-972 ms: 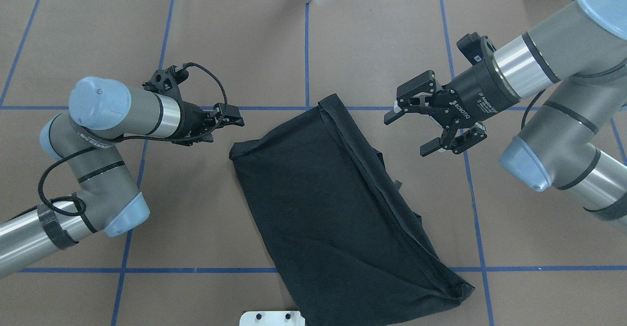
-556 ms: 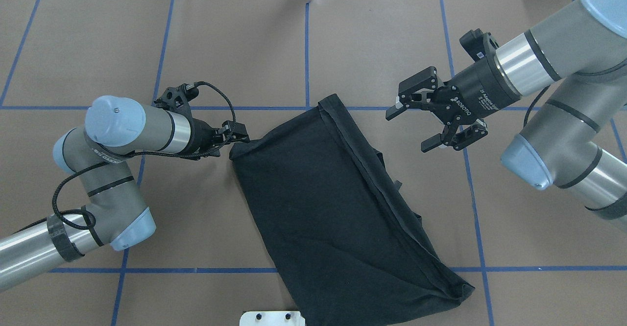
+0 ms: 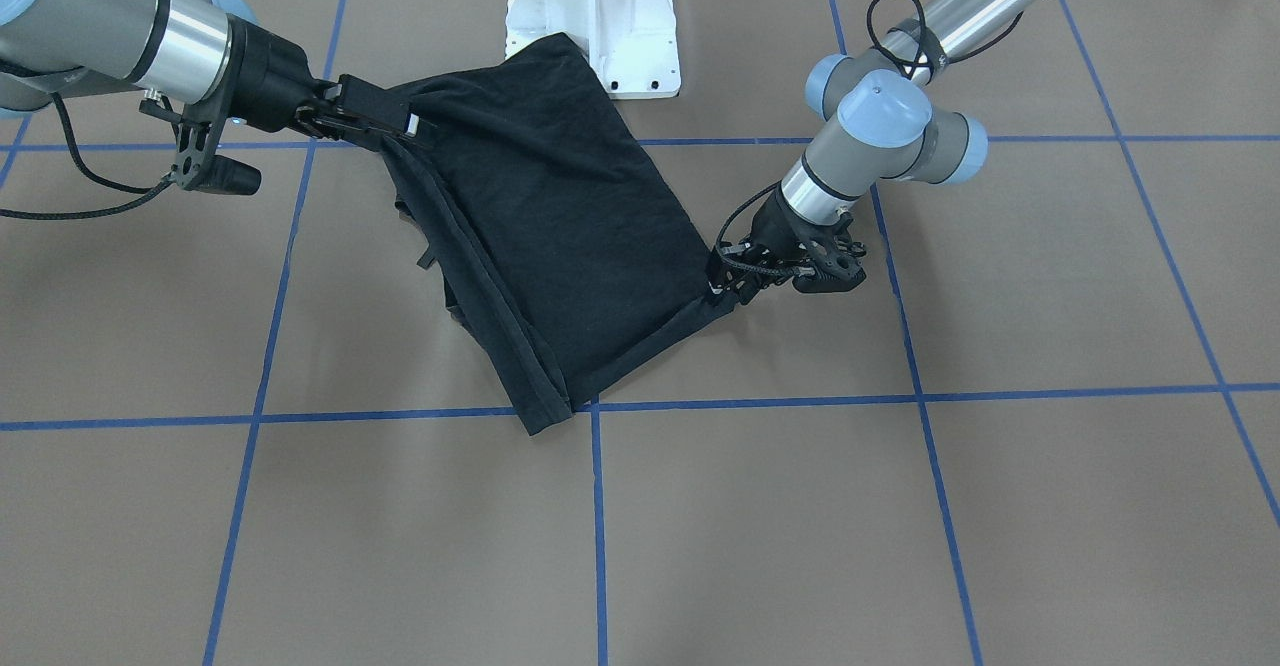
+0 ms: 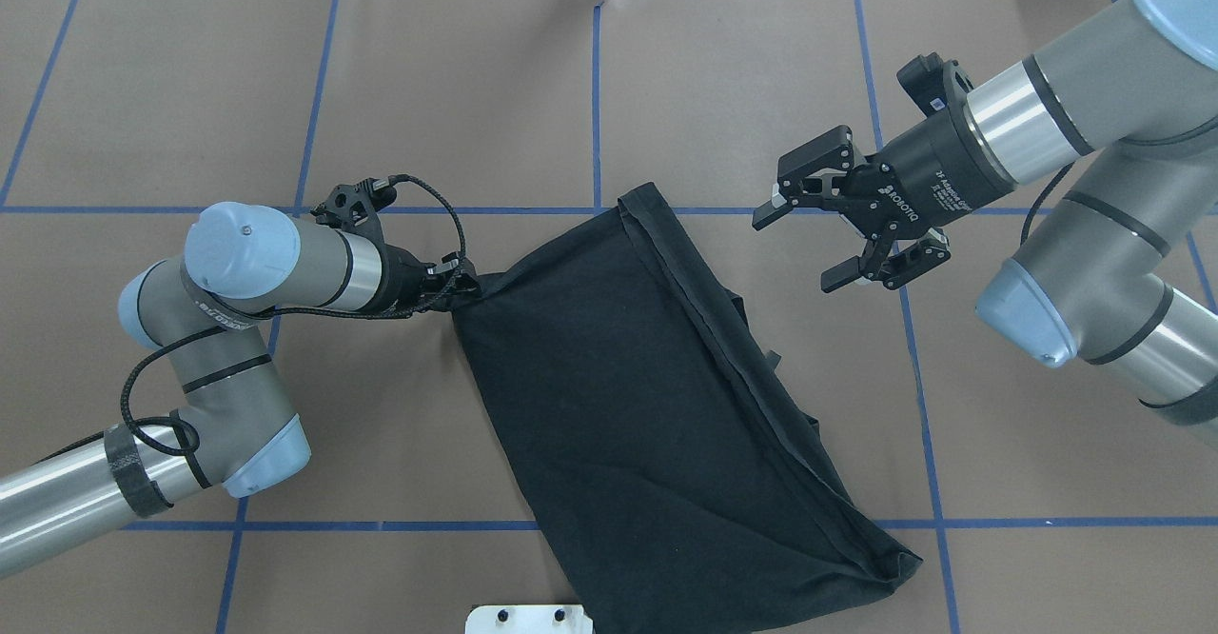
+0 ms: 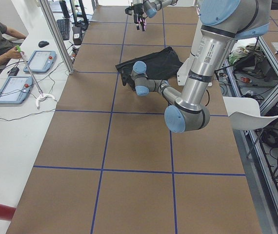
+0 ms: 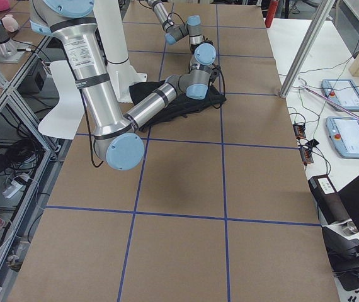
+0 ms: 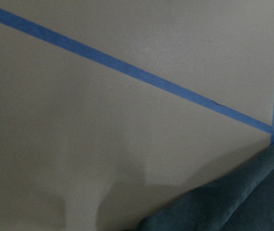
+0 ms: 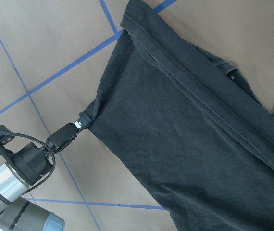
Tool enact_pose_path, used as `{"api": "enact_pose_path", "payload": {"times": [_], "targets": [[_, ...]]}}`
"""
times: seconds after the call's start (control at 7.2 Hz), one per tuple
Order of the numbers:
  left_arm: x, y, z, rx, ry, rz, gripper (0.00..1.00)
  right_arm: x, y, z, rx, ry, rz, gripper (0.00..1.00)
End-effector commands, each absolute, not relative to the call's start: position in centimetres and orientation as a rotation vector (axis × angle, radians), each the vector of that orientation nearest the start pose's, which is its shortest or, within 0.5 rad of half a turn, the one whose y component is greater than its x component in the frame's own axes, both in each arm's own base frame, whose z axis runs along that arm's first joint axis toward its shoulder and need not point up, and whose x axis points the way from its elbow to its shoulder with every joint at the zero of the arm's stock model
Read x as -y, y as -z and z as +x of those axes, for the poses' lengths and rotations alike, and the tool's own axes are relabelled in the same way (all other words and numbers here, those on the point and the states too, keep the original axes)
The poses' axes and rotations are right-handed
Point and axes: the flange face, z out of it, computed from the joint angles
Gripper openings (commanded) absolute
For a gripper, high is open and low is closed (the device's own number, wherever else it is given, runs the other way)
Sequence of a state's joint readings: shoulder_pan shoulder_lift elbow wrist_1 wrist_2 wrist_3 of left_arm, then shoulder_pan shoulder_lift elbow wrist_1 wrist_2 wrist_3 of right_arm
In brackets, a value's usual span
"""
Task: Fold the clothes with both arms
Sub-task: 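Pull the far corner with the left gripper to straighten the shirt lengthwise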
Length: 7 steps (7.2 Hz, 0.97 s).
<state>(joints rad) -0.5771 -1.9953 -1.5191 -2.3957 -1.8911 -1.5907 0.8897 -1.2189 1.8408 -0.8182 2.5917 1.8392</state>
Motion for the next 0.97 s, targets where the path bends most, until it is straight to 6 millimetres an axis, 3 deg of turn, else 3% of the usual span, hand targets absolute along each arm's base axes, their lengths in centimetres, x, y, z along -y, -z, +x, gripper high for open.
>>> {"api": "enact_pose_path", "payload": {"times": [0.0,0.14,0.28,0.56,0.83], "targets": [[44.6,-34.7,50.3,-1.225,0.325,0.053,0.35,44.7,-24.6,-29.9,1.413,-0.243,-0.417,1.0],[44.5,-34.4,50.2,-1.23,0.322,0.054,0.12,44.7,-24.7,-29.9,1.411,-0.245,-0.419,1.0],[44.5,-34.2,50.1,-1.235,0.321,0.053,0.0,44.7,-24.8,-29.9,1.41,-0.246,-0.419,1.0],[44.2,-33.2,49.7,-1.258,0.299,0.036,0.0,44.9,-24.9,-29.7,1.41,-0.251,-0.417,1.0],[48.8,-32.5,46.4,-1.261,0.369,0.091,0.0,45.1,-24.9,-29.4,1.412,-0.257,-0.409,1.0]]}}
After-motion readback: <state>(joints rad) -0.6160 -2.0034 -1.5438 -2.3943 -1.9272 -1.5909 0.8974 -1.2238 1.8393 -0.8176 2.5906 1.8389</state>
